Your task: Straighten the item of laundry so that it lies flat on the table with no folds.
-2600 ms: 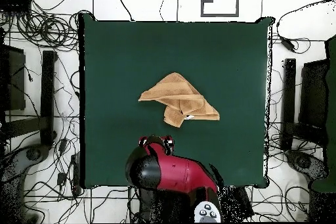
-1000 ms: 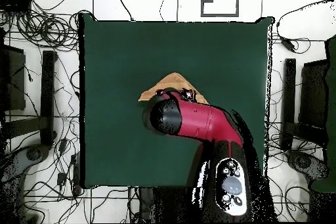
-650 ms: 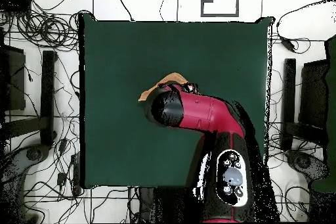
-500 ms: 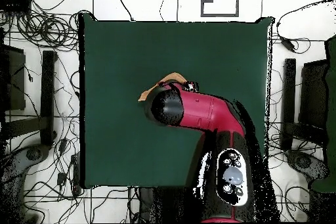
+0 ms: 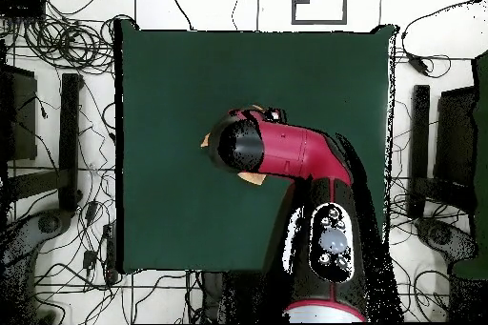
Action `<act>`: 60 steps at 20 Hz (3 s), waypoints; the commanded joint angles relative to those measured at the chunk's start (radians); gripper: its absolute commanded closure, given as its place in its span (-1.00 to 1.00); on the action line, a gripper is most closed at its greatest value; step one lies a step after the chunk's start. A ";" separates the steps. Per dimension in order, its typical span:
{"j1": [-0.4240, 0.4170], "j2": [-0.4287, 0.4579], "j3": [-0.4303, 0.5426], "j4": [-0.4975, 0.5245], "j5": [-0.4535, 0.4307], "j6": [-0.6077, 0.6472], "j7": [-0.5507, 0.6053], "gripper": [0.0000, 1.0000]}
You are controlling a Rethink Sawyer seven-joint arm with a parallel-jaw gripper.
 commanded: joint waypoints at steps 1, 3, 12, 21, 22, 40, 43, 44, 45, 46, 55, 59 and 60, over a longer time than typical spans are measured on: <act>0.016 0.103 0.065 -0.014 -0.063 0.003 0.067 -1.00; 0.011 0.115 0.073 -0.012 -0.063 -0.013 0.066 -1.00; 0.000 0.154 0.084 0.016 -0.070 -0.073 0.082 -1.00; 0.101 0.173 -0.070 0.035 -0.022 -0.062 0.275 -1.00; 0.124 0.174 -0.100 0.037 -0.011 -0.060 0.305 -1.00; 0.143 0.194 -0.105 0.039 0.052 -0.045 0.244 -1.00; 0.135 0.196 -0.090 0.035 0.047 -0.043 0.227 -1.00; 0.130 0.200 -0.086 0.034 0.047 -0.047 0.224 -1.00; 0.123 0.209 -0.077 0.029 0.046 -0.049 0.218 -1.00; 0.116 0.218 -0.069 0.024 0.045 -0.051 0.212 -1.00; 0.240 0.258 -0.242 -0.019 0.112 0.022 0.390 -1.00; 0.317 0.284 -0.362 -0.016 0.157 0.042 0.470 -1.00; 0.329 0.291 -0.380 -0.016 0.169 0.040 0.480 -1.00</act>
